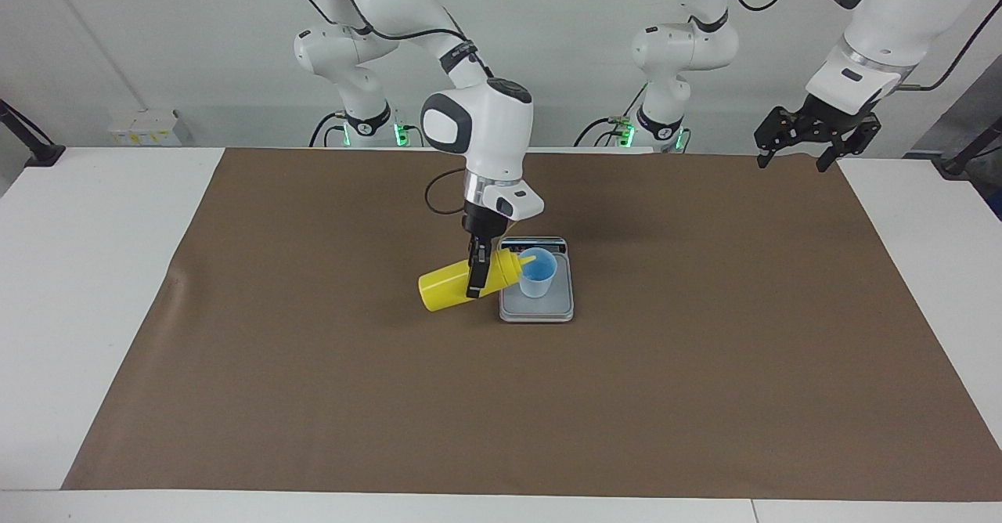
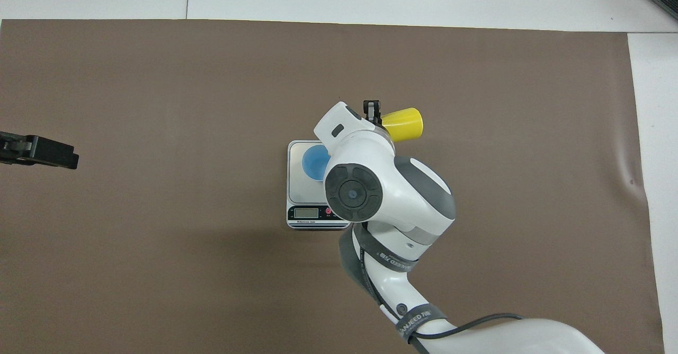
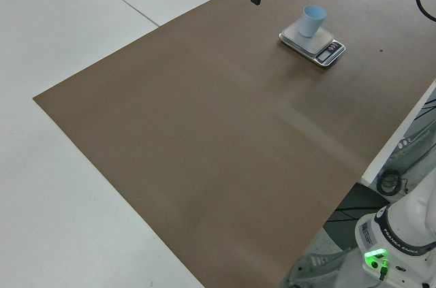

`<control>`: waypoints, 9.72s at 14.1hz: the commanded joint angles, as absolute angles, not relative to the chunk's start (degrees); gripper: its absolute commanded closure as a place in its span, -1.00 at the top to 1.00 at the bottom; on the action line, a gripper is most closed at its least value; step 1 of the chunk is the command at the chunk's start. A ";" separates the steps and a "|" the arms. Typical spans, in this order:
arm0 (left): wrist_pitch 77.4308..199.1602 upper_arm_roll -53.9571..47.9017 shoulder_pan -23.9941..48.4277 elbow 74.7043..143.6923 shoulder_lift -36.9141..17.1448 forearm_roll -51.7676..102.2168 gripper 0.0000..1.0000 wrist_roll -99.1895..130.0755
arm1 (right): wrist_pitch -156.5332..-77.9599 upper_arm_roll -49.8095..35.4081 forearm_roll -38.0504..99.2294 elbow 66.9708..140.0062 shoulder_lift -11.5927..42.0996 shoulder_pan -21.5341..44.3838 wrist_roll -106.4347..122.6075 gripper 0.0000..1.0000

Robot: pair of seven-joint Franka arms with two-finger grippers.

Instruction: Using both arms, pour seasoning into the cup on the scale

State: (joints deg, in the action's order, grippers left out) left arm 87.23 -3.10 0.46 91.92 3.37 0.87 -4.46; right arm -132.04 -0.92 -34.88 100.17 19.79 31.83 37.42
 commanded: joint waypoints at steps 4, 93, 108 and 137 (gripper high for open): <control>86.22 -3.51 -0.09 91.32 3.78 1.49 1.00 -5.01 | -124.28 -0.70 -50.17 93.25 24.96 34.63 34.54 -1.00; 92.11 -3.08 -2.90 95.71 4.92 0.62 1.00 -2.64 | -121.82 -1.93 81.40 136.32 3.08 -16.34 129.37 1.00; 92.11 -3.08 -2.90 95.71 4.92 0.62 1.00 -2.64 | -122.87 -1.14 52.34 128.61 2.20 -26.81 118.43 1.00; 92.11 -3.08 -2.90 95.71 4.92 0.62 1.00 -2.64 | -93.08 -2.81 -1.76 87.45 0.70 -1.85 0.10 1.00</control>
State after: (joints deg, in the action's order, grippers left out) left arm 91.49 -3.00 -2.53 94.17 3.66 0.93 -2.39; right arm -94.79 -2.21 -1.73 89.49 -0.14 -1.26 2.94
